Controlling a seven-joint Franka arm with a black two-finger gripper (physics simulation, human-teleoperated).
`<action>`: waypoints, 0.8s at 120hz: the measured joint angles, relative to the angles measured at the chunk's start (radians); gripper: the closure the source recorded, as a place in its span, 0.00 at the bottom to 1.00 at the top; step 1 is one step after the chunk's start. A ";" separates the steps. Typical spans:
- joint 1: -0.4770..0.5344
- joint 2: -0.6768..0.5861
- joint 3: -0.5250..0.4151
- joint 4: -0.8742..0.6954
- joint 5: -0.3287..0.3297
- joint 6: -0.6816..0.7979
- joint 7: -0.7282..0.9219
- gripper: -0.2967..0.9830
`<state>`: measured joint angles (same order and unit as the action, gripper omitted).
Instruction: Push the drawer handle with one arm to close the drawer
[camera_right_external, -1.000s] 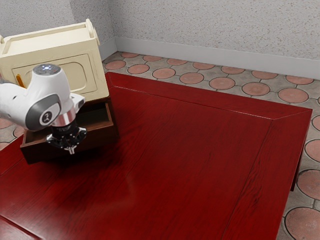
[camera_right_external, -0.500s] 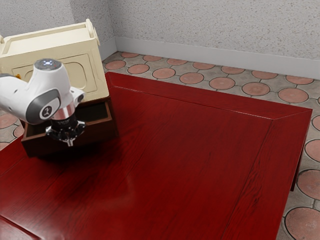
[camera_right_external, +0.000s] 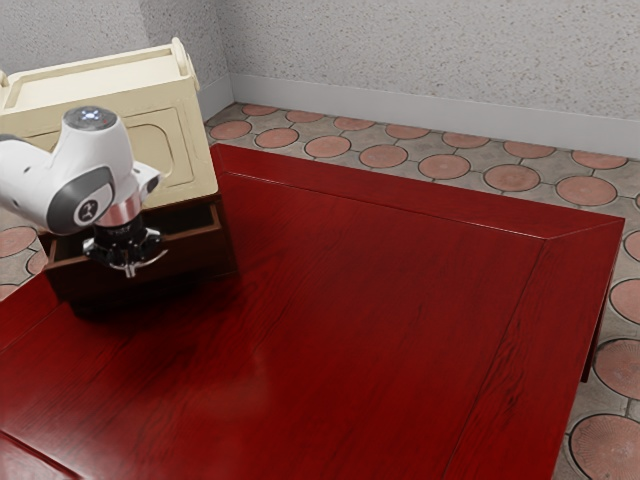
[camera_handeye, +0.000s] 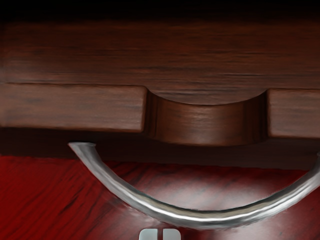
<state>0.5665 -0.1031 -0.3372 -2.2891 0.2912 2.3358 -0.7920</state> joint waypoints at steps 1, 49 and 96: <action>0.002 0.002 0.000 0.002 0.002 0.000 0.001 0.85; 0.028 0.086 -0.002 0.084 0.018 0.002 0.095 0.85; 0.054 0.155 -0.002 0.152 0.021 0.003 0.211 0.85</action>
<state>0.6205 0.0521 -0.3390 -2.1370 0.3119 2.3389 -0.5807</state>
